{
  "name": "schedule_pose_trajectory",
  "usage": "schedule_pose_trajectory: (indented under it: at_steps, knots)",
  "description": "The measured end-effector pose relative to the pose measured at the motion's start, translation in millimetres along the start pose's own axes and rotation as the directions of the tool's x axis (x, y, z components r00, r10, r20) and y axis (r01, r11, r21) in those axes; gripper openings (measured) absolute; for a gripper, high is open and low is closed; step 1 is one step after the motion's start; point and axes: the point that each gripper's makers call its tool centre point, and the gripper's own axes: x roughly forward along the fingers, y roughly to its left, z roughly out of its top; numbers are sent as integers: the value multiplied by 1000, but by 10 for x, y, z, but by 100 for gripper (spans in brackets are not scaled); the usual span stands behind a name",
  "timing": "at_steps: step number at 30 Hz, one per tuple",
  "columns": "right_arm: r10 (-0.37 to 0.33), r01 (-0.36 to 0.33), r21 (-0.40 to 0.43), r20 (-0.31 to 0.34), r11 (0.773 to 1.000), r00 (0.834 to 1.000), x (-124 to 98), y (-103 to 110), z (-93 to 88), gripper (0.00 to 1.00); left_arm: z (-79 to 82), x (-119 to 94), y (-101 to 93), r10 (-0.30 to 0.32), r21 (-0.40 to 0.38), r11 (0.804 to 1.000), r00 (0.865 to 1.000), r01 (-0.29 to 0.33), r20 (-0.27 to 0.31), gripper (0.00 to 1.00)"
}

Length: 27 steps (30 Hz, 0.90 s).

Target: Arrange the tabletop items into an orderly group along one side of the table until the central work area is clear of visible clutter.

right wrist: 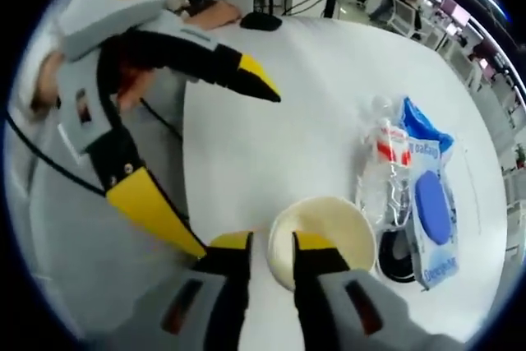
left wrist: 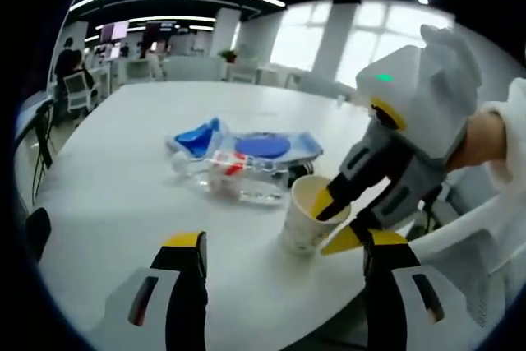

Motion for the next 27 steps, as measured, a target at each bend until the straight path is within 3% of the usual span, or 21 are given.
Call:
schedule_pose_trajectory:
  at_steps: [3, 11, 27]
  knots:
    - [-1, 1, 7, 36, 1000, 999, -60, 20, 70, 19, 117, -37, 20, -10, -47, 999, 998, 13, 66, 77]
    - [-21, 21, 8, 58, 1000, 998, -179, 14, 105, 21, 177, -84, 81, -9, -149, 988, 993, 27, 115, 82]
    - [-71, 67, 37, 124, 997, 990, -519, 3, 135, 25, 133, -99, 210, 43, -202, 979, 993, -21, 107, 81]
